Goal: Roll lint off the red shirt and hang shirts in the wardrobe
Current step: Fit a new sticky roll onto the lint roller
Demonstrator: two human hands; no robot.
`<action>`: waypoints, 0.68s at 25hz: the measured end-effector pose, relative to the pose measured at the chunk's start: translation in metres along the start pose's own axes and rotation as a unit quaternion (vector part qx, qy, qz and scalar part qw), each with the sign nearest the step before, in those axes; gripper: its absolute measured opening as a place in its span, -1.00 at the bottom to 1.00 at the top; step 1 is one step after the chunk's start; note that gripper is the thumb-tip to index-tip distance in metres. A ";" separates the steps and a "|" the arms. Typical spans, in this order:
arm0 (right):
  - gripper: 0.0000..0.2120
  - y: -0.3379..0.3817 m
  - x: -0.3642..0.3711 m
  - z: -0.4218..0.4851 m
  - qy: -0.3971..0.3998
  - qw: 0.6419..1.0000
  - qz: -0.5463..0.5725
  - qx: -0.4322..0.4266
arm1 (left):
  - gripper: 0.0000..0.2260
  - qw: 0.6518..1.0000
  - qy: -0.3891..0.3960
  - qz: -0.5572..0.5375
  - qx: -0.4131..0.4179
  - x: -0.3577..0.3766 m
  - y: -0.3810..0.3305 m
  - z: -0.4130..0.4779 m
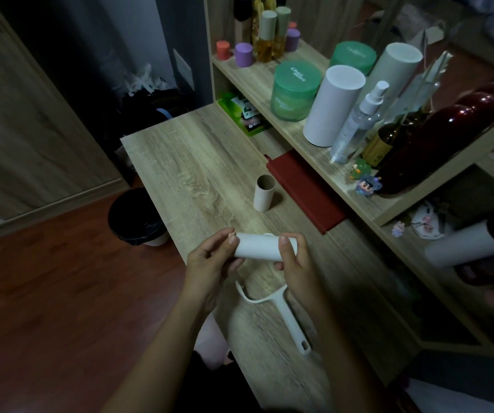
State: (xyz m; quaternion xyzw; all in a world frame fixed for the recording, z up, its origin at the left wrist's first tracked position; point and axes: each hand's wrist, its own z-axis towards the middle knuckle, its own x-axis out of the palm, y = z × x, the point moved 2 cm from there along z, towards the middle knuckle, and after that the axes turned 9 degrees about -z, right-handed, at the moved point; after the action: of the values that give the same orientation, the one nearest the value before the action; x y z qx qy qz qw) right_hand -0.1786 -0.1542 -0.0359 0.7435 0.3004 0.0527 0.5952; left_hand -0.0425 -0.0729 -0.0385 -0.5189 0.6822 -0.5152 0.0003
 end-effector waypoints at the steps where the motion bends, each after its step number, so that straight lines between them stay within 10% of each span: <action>1: -0.91 0.001 -0.002 0.001 0.002 1.000 0.005 0.005 | -0.79 1.000 0.010 -0.015 -0.001 0.000 -0.001 0.000; 12: -0.76 -0.012 0.001 0.011 -0.014 0.970 0.212 0.115 | -0.90 0.983 -0.084 0.131 0.095 -0.005 0.001 0.022; 17: -0.61 -0.014 -0.003 0.017 -0.031 0.975 0.191 0.108 | -0.87 0.917 -0.035 0.386 0.088 -0.010 0.018 0.046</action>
State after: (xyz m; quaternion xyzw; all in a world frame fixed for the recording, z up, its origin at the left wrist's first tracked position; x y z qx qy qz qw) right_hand -0.1793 -0.1685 -0.0531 0.8482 0.1380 0.1096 0.4995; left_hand -0.0263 -0.0995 -0.0783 -0.2307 0.7812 -0.5140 0.2688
